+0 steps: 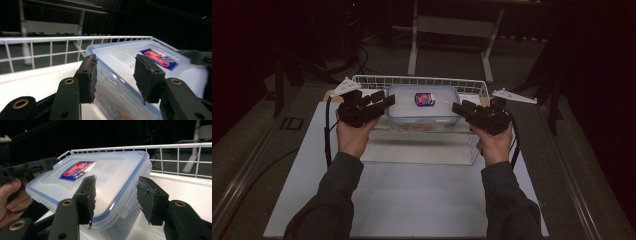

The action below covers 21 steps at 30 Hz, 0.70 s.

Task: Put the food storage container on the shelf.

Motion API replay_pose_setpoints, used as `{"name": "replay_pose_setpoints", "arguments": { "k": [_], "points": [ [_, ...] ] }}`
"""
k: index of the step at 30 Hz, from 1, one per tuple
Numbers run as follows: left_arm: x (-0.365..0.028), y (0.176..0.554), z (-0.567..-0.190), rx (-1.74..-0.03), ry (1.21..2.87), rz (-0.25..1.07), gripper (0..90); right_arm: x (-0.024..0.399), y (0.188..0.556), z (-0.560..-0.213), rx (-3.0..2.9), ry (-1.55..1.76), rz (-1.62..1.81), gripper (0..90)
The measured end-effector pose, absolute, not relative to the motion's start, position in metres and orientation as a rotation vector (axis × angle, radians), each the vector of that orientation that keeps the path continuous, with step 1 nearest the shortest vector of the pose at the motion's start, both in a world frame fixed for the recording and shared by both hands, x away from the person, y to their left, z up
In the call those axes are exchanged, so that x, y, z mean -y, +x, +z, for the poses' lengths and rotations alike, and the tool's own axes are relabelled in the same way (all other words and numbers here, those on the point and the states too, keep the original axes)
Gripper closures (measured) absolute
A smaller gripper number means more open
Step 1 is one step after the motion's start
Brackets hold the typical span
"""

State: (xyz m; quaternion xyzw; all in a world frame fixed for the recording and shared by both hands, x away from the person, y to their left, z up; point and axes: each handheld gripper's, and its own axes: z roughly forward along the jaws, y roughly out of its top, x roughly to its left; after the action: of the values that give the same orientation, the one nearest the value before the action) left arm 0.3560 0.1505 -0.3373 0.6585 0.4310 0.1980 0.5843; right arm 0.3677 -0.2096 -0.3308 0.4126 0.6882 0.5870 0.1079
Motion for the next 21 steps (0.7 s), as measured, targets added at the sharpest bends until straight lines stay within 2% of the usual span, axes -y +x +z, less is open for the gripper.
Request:
{"name": "replay_pose_setpoints", "arguments": {
  "k": [4,5,7,9,14,21],
  "points": [
    [-0.147,0.355,-0.336,-1.008,1.546,0.514,54.0,0.208,0.367,-0.329,-2.024,1.198,1.696,50.4],
    [-0.147,0.354,-0.336,-1.005,1.545,0.524,57.3,0.206,0.364,-0.326,-2.014,1.176,1.658,52.9],
    [-0.147,0.348,-0.335,-0.976,1.545,0.556,58.1,0.206,0.360,-0.325,-2.005,1.135,1.645,55.2],
    [-0.146,0.337,-0.332,-0.941,1.548,0.612,62.8,0.206,0.354,-0.324,-1.993,1.093,1.656,57.4],
    [-0.146,0.310,-0.326,-0.844,1.540,0.646,73.4,0.209,0.336,-0.319,-1.970,0.978,1.674,61.5],
    [-0.135,0.286,-0.334,-0.736,1.594,0.604,88.5,0.214,0.315,-0.322,-1.974,0.916,1.674,61.8]
  ]
}}
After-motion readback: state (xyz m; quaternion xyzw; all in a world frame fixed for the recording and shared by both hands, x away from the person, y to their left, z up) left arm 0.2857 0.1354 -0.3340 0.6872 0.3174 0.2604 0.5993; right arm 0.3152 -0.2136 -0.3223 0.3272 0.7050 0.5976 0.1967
